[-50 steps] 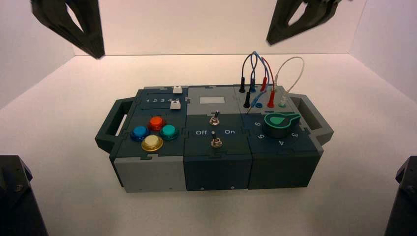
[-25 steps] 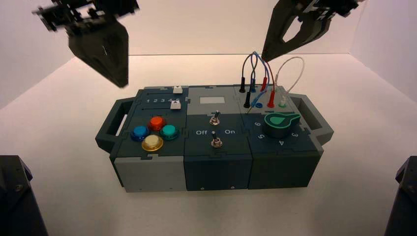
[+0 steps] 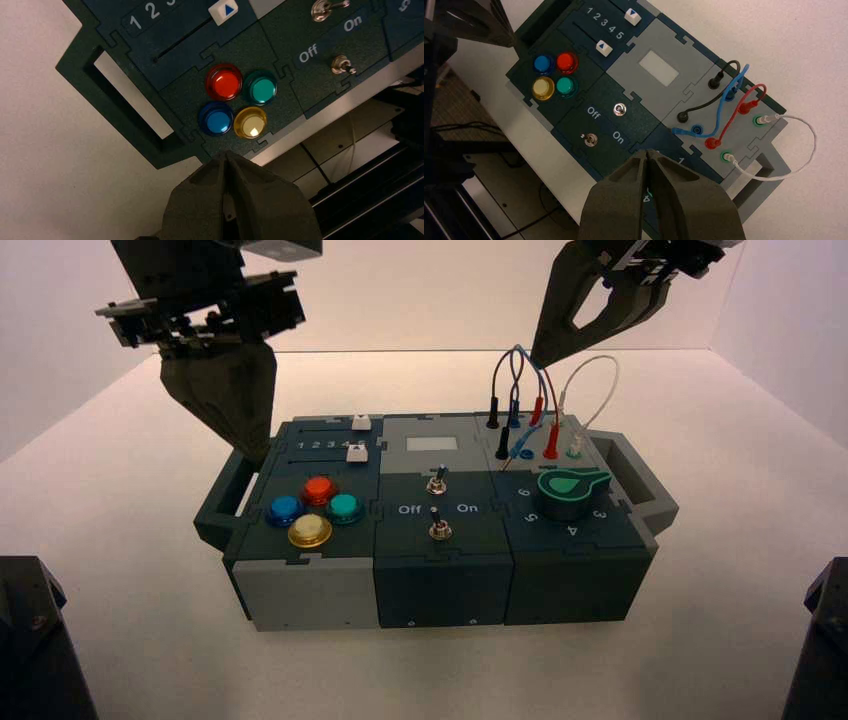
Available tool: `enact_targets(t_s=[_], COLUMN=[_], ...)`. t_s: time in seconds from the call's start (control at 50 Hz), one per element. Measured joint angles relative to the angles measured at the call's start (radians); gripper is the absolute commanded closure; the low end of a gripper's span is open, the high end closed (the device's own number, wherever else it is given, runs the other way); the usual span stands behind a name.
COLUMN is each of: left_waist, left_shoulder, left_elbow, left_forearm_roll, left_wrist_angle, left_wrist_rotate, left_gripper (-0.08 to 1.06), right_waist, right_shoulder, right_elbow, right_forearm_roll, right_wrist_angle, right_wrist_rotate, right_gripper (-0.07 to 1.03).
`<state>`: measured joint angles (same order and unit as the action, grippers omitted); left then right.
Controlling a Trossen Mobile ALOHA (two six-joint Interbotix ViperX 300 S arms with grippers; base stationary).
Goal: Push the blue button with the left gripper.
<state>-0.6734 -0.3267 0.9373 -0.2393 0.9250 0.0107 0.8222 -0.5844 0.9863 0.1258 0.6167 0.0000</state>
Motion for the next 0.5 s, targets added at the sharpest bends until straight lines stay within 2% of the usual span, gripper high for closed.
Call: enact_targets(t_s=[0.32,0.5], left_waist=[-0.005,-0.023], left_shoulder=[0.048,0.074], left_elbow=[-0.002,-0.002], left_forearm_roll=[0.0,0.0], left_wrist_angle=[-0.012,-0.025], left_wrist_rotate=[0.002,0.0], left_gripper=[1.01,1.01], right_waist=[0.002,0.034], right_shoulder=[0.0,0.002], right_elbow=[0.0,0.0], right_forearm_roll=[0.005,0.006], right_wrist_angle=[0.0,0.0], right_wrist_rotate=[0.0,0.0], right_gripper=[0.98,0.98])
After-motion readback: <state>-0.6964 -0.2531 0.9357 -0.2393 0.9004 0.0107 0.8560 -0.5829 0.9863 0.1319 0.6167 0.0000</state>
